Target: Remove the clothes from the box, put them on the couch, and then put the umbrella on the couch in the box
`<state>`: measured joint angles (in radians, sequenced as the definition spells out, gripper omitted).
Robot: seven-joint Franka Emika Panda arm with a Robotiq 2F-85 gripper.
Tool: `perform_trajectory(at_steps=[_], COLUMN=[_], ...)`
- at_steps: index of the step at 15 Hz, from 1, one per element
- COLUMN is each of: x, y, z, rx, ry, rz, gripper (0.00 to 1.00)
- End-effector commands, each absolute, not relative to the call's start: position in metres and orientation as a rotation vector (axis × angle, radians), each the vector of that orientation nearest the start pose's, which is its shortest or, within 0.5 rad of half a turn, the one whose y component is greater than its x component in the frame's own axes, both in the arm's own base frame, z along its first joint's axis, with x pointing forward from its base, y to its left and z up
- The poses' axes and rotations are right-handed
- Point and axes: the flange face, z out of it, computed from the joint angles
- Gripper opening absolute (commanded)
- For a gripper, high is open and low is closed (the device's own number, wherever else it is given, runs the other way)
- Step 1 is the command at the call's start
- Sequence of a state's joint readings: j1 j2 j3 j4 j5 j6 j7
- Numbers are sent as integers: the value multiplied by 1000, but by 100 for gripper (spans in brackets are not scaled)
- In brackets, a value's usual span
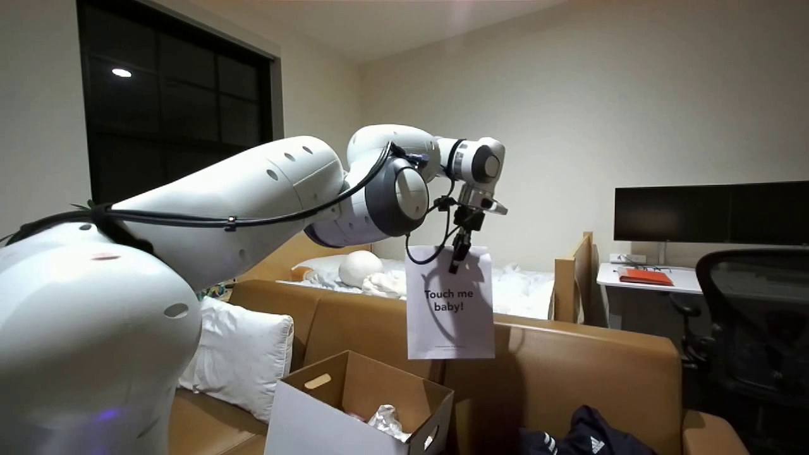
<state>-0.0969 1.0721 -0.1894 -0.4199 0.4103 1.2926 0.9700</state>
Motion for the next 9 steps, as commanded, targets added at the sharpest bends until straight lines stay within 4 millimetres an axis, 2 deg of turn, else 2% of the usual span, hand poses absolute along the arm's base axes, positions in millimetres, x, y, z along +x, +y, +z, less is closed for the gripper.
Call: perform_trajectory(at_steps=[1, 4, 7, 9], x=[731, 724, 720, 713], y=[-24, 8, 26, 35], z=[461, 436, 403, 386], rx=[-2496, -2484, -2453, -2406], ry=[1640, 1788, 1966, 2053], rz=[564, 727, 837, 970], gripper=[0, 0, 0, 0])
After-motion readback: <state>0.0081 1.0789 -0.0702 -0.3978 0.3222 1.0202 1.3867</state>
